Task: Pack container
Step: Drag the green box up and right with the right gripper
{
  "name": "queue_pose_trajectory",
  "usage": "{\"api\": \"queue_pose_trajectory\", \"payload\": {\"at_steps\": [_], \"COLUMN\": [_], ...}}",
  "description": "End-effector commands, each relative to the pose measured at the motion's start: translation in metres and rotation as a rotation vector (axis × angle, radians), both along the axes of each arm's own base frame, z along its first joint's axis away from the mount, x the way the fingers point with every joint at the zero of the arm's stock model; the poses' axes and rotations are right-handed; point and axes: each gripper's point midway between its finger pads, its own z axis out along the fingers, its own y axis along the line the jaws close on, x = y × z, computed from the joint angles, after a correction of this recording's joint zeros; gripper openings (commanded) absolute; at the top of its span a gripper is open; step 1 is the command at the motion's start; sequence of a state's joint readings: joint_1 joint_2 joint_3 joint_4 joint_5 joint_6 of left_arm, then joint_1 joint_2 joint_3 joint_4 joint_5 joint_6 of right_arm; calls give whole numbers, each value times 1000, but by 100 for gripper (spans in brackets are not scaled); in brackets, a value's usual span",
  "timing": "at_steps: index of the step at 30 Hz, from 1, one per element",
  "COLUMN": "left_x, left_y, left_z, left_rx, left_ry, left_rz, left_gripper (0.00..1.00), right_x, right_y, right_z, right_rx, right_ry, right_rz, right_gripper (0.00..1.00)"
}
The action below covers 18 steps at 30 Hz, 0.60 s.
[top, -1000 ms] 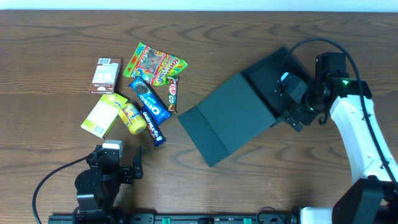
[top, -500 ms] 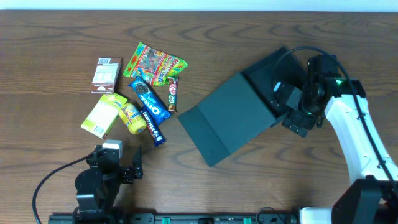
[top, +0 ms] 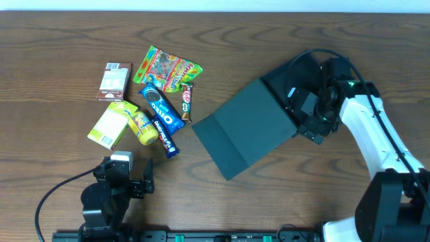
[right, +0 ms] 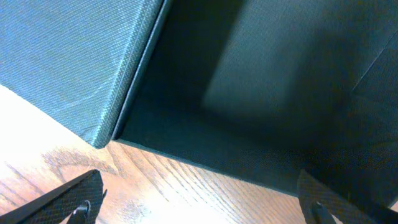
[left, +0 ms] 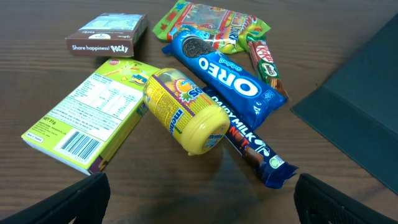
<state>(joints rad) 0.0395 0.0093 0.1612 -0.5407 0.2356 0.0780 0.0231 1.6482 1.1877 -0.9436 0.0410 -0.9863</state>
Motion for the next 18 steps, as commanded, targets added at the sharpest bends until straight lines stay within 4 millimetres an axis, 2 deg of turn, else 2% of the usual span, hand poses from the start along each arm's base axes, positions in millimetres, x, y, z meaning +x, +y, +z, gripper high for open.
{"api": "queue_pose_trajectory", "payload": {"at_steps": [1,6,8,10,14,16,18], "left_x": [0,0,0,0,0,0,0], "left_y": [1,1,1,1,1,1,1], "left_z": [-4,-5,-5,-5,-5,-5,-5], "left_rx": [-7,-7,-7,-7,-7,-7,-7], "left_ry": [6,7,7,7,7,7,7], "left_rz": [8,8,8,8,8,8,8], "left_gripper": [96,96,96,96,95,96,96], "right_x": [-2,-4,-5,-4,-1,0,4], "right_y": [4,3,1,0,-3,-9,-20], "right_z": [-12,-34,-39,-41,-41,-40,-38], "right_rx": [15,10,-6,-11,-26,-63,-120], "right_ry": [33,99,114,115,103,97,81], "right_rz": [-21,-10,-13,-13,-15,-20,-29], "right_gripper": [97,91,76,68,58,54,45]}}
